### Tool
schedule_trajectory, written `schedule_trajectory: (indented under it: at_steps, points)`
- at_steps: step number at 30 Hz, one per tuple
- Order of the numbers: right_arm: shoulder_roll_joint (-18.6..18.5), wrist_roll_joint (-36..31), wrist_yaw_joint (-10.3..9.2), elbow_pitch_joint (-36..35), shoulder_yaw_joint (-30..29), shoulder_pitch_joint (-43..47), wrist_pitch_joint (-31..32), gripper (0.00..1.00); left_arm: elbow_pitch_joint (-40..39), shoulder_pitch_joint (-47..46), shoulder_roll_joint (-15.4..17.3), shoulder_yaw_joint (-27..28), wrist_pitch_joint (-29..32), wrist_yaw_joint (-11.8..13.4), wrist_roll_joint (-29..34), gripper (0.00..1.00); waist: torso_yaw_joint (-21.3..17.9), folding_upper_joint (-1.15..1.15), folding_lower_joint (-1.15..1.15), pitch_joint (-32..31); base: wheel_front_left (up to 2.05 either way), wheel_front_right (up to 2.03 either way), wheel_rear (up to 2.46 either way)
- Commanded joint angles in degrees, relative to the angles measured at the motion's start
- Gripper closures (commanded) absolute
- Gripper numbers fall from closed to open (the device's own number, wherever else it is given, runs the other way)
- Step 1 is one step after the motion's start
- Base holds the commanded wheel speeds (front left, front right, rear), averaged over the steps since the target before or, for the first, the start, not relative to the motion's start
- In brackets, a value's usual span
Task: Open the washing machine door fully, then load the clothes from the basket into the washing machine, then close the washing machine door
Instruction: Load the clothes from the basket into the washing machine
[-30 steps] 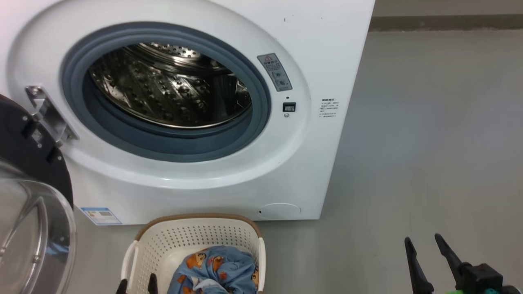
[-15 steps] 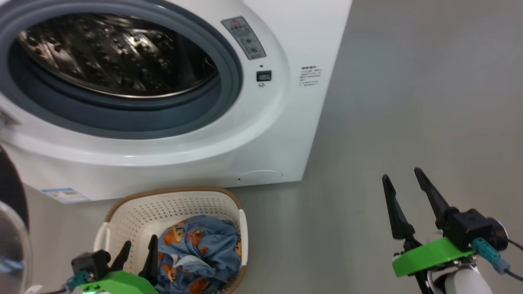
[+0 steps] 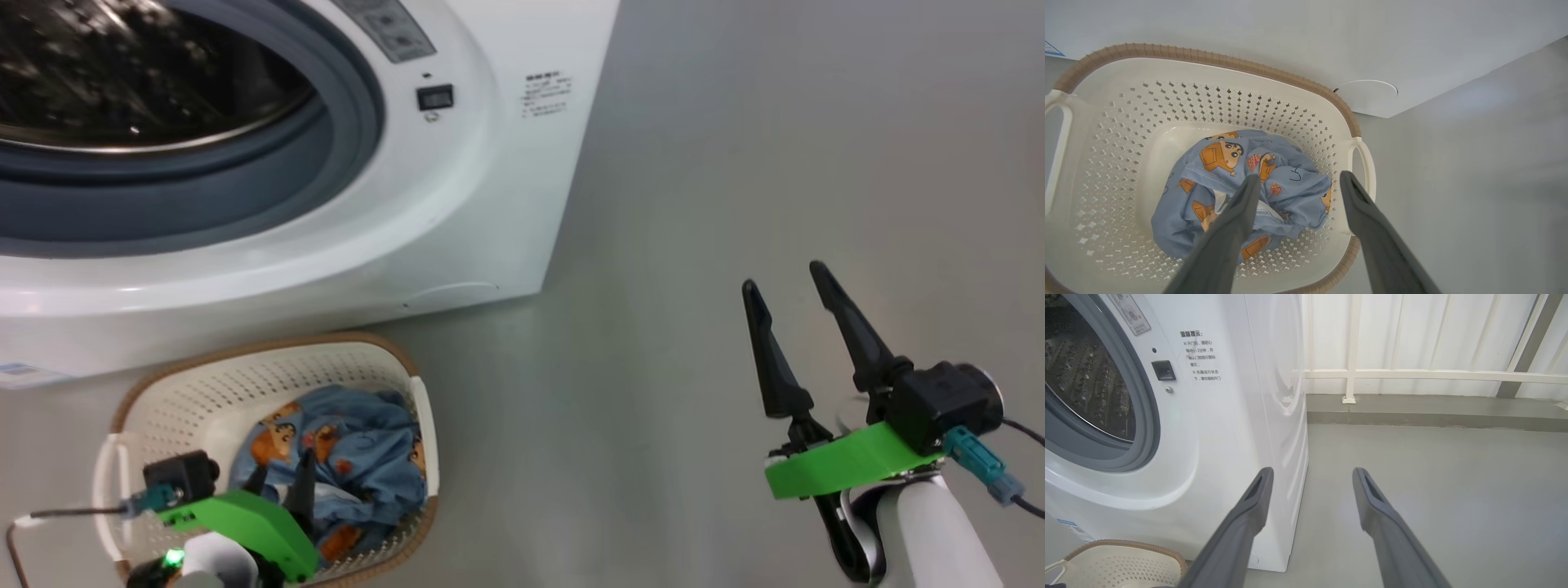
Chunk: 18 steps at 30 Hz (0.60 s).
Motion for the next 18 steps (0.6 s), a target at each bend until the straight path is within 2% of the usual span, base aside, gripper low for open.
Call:
schedule_trajectory:
  at_steps: [1,7,18]
  points:
    - [-0.15,0.36,0.09,-1.98,1.89,-1.45,-0.69,0.0,0.2,-1.52,2.82,0.77,0.28,-0.17,-1.38,0.0,-2.3,0.0,0.0,3.24,0.0,0.0,0.0]
    - [-0.15,0.91,0.09,-3.41,2.26,-3.08,-0.69,0.0,5.01,-5.16,5.17,-1.23,2.42,-0.18,-5.23,0.0,-3.48,0.0,0.0,6.38,0.0,0.0,0.0]
    - [-0.15,0.36,0.09,-5.37,2.65,-5.35,-0.69,0.0,9.38,-10.47,6.4,-4.32,5.45,-0.18,-11.25,0.0,-4.47,0.0,0.0,11.91,0.0,0.0,0.0]
